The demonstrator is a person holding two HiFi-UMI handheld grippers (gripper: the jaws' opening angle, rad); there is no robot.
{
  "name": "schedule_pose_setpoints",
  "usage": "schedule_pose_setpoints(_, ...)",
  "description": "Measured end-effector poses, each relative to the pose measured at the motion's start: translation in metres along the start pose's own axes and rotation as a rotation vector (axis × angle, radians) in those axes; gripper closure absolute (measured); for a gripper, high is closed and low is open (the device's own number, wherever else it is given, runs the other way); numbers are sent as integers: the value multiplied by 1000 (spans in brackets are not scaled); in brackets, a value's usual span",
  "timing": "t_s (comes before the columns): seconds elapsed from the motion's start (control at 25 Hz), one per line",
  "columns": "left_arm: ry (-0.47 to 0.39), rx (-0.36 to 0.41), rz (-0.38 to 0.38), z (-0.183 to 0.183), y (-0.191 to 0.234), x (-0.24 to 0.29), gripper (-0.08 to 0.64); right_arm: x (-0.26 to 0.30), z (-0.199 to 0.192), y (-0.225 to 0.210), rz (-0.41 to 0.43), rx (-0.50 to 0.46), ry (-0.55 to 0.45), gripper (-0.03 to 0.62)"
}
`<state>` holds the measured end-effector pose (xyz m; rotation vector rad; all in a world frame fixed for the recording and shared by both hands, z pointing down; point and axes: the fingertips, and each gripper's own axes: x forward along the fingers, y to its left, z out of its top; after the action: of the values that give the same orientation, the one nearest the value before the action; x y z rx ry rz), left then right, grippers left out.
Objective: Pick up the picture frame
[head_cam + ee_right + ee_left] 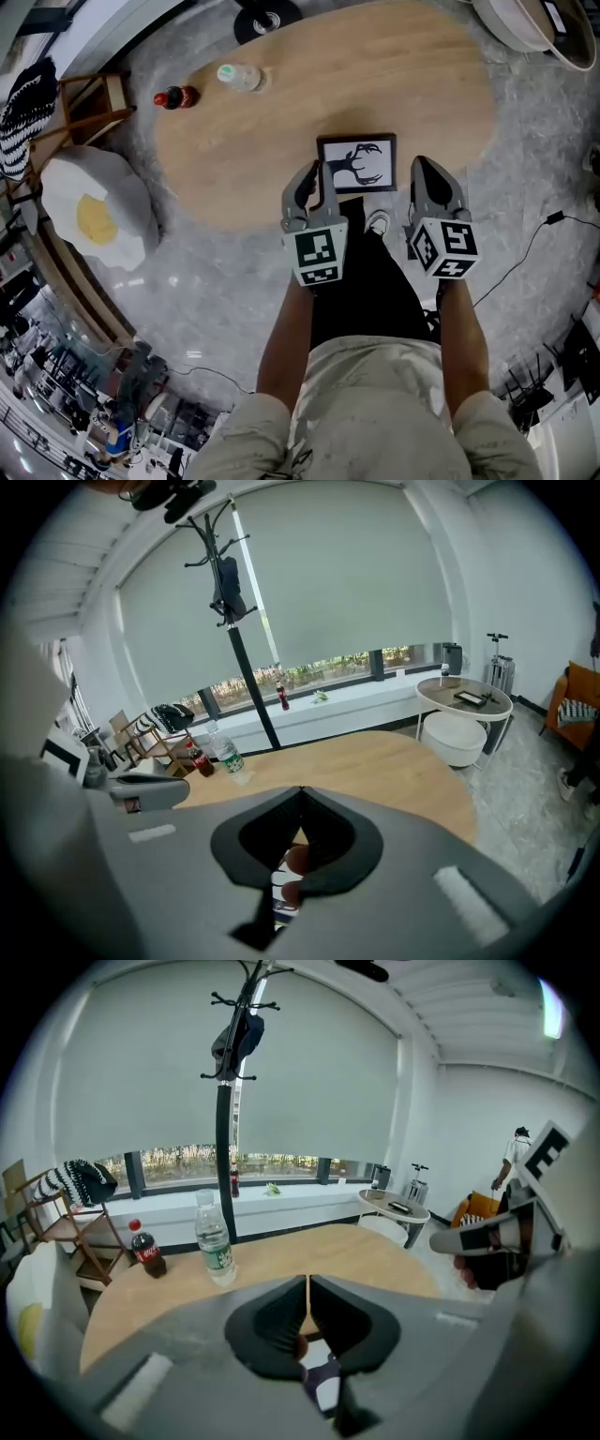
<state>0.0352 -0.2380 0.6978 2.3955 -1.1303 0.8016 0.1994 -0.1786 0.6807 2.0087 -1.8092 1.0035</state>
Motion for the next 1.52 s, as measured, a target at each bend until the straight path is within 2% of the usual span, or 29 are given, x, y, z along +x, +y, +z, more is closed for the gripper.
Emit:
schedule_pose_setpoints(0.36,137,-8,-23,-59,-6,26,502,22,-53,-19,-34,32,101,591)
schedule_pose_setpoints(0.44,167,-16,-27,-72,-5,30,495,28,-66,-18,-19,50,123,546)
schedule_pose_setpoints(0.84,299,-23,-49,-125,2,56,459,59,-127,-33,-44,70,244,525)
schedule_pose_setpoints(1.16,369,-141,-67,-153,9,74,434,80,-158,-43,-44,65,314,514)
schedule_pose_setpoints(1.4,400,-174,-66,-168,10,86,428,91,-174,-49,-29,84,372,497)
schedule_pose_setpoints(1.52,410,-165,-59,-175,9,92,425,97,-184,-48,-13,101,400,491)
